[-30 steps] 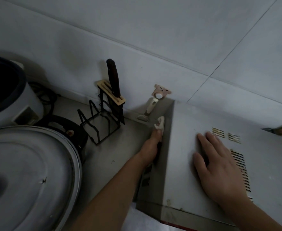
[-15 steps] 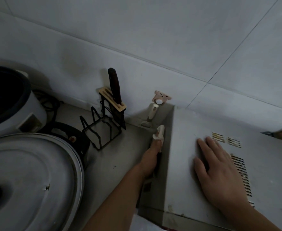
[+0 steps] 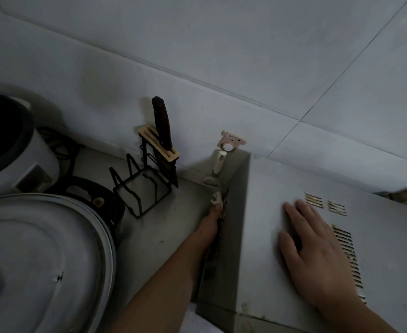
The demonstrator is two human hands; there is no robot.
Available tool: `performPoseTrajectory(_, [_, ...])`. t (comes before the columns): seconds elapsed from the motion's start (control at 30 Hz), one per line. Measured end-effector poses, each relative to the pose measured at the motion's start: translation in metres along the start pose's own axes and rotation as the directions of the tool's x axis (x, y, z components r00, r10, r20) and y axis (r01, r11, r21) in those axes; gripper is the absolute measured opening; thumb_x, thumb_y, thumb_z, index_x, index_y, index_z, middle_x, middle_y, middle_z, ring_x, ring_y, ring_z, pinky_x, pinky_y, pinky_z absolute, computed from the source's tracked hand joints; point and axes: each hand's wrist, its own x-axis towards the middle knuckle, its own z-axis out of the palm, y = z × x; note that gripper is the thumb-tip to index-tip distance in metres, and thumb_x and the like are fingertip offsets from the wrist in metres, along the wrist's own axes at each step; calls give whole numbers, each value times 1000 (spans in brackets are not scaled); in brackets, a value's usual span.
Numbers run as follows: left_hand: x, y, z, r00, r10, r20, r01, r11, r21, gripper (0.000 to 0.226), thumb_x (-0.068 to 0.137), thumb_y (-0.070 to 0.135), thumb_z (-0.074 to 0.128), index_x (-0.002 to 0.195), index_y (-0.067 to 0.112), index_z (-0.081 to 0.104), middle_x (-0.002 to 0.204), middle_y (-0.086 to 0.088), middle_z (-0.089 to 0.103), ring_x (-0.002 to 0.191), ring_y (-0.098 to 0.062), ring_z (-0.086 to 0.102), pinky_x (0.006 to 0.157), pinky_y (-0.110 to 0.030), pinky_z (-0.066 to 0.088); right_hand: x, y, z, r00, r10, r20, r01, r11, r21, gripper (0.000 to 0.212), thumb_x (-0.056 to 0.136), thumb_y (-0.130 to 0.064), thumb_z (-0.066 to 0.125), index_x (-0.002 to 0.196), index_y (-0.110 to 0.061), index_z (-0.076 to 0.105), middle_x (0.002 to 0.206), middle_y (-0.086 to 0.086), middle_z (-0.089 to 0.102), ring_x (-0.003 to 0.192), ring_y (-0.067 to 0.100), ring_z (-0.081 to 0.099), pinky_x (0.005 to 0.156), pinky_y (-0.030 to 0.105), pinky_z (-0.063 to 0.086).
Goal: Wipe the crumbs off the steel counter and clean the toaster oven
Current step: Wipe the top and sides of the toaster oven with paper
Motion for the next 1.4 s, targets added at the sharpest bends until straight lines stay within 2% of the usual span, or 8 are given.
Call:
performPoseTrajectory(0.17, [-58,20,10,984,84,158,-97,992,81,40,104,45,38,103,19,69,84,6,75,76,-4,69,60,-14,52,0,-1,0,1000,6,2,-6,1000,-4,69,88,-64,22,152,-37,30,160,-11,23,148,6,13,119,27,9])
performPoseTrajectory(0.43, [-106,-34,-9,918,315,243,-320,947,-18,95,68,74,70,144,22,44,141,9,55,133,-7,47,115,-26,34,-1,0,0,1000,-5,-6,5,1000,0,68,89,-61,24,151,-33,33,160,-7,27,148,10,17,120,30,13])
performPoseTrajectory(0.57, [-108,-72,-25,860,439,259,-462,886,34,64,92,55,56,147,30,34,157,22,26,149,-3,15,123,-30,3,0,0,0,1000,-10,-11,10,1000,-3,66,90,-59,26,151,-32,35,159,-5,28,148,12,18,120,32,14])
performPoseTrajectory(0.67, [-96,-70,-31,916,387,103,-401,889,223,43,95,47,56,133,27,51,148,9,48,137,-14,43,118,-31,26,0,0,1,1000,-8,-5,8,1000,2,67,90,-61,25,151,-33,33,160,-7,26,148,9,15,120,32,13])
performPoseTrajectory(0.8, [-61,-55,-20,985,148,83,-158,979,127,29,105,36,32,99,34,61,81,21,73,78,3,69,71,-18,53,-1,1,1,1000,2,0,-2,1000,-2,67,90,-62,24,152,-36,30,161,-9,23,148,7,12,120,29,10])
performPoseTrajectory(0.93, [-34,-36,-15,991,100,90,-103,994,31,34,107,35,31,105,32,65,79,25,72,75,9,68,65,-12,51,0,0,1,1000,6,6,-6,1000,-6,66,90,-61,25,151,-37,30,160,-10,22,149,7,12,120,31,12])
performPoseTrajectory(1.1, [10,-5,-11,997,75,4,-74,975,212,56,100,53,41,126,9,64,109,-7,73,97,-19,70,78,-27,56,0,-1,-1,1000,10,18,-10,1000,-14,65,91,-60,26,152,-38,26,161,-10,21,149,8,11,120,31,10])
performPoseTrajectory(1.4, [-54,-33,-19,998,23,58,-26,999,45,48,103,45,37,82,31,78,85,17,75,83,-2,71,74,-24,53,-1,-2,-3,999,13,40,-12,1000,-9,64,93,-60,24,153,-39,20,162,-11,15,149,7,7,119,30,6])
